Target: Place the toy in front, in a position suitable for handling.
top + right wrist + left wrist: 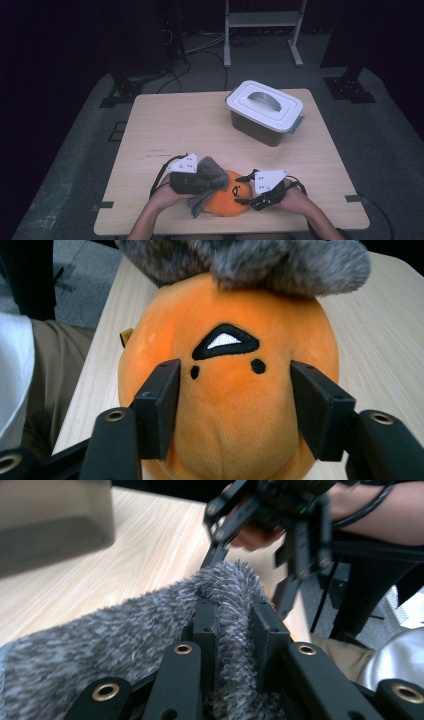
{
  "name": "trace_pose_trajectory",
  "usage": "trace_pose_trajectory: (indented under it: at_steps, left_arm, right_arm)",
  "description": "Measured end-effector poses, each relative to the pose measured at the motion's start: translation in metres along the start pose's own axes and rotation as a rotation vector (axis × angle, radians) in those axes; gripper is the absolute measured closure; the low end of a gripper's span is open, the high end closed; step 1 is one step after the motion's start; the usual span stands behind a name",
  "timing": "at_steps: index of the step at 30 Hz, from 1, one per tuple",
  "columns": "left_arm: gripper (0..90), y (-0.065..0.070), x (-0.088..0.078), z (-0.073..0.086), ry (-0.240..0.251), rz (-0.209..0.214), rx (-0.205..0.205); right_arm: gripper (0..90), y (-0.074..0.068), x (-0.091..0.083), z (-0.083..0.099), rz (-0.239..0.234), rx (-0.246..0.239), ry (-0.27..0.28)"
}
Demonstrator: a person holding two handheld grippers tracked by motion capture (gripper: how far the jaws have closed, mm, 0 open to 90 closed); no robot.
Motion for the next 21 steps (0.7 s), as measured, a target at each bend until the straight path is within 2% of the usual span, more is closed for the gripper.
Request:
trace_pose_trajectory:
  at_steps: [1, 2, 3, 5, 9, 12, 14, 16, 18, 21]
  left_arm:
    - [75.8, -0.003, -0.001, 0.003, -0.014, -0.015, -0.011]
    - [75.8, -0.007, -0.006, 0.009, -0.014, -0.022, -0.036]
    - [75.8, -0.007, -0.006, 0.009, -0.014, -0.022, -0.036]
    - [75.8, -0.009, -0.010, 0.012, -0.019, -0.024, -0.053]
    - [75.8, -0.011, -0.016, 0.016, -0.029, -0.024, -0.063]
    - [75.7, -0.009, -0.015, 0.012, -0.023, -0.021, -0.054]
    - [75.7, -0.005, -0.012, 0.007, -0.010, -0.011, -0.035]
    - [75.7, 0.002, -0.008, -0.002, -0.002, 0.013, -0.009]
    - [75.8, 0.007, -0.004, -0.008, 0.002, 0.039, 0.012]
    - [75.8, 0.008, -0.001, -0.009, -0.016, 0.042, 0.014]
  right_arm:
    - [33.3, 0.001, 0.000, 0.000, 0.003, 0.020, 0.001]
    - [29.5, 0.006, -0.003, -0.003, 0.010, 0.088, 0.009]
    - [29.5, 0.006, -0.003, -0.003, 0.010, 0.088, 0.009]
    - [27.6, 0.010, -0.006, -0.004, 0.017, 0.128, 0.015]
    - [27.6, 0.011, -0.007, -0.002, 0.027, 0.144, 0.005]
    - [29.2, 0.011, -0.005, -0.001, 0.024, 0.155, -0.006]
    - [35.6, 0.011, -0.002, 0.000, 0.018, 0.147, -0.022]
    - [41.4, 0.009, -0.001, 0.000, 0.014, 0.115, -0.038]
    - [44.7, 0.006, 0.000, -0.002, 0.009, 0.086, -0.037]
    - [46.5, 0.001, 0.003, -0.006, 0.009, 0.049, -0.043]
Point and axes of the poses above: each handheld gripper's, and its own axes: x roughly forward along the jaws, z roughly out of its underside, y roughly to its right, the point moved 3 cm from there along x, roughly forward along the jaws, and after that the axes turned 7 degrees about z, right-handed, at the moved point
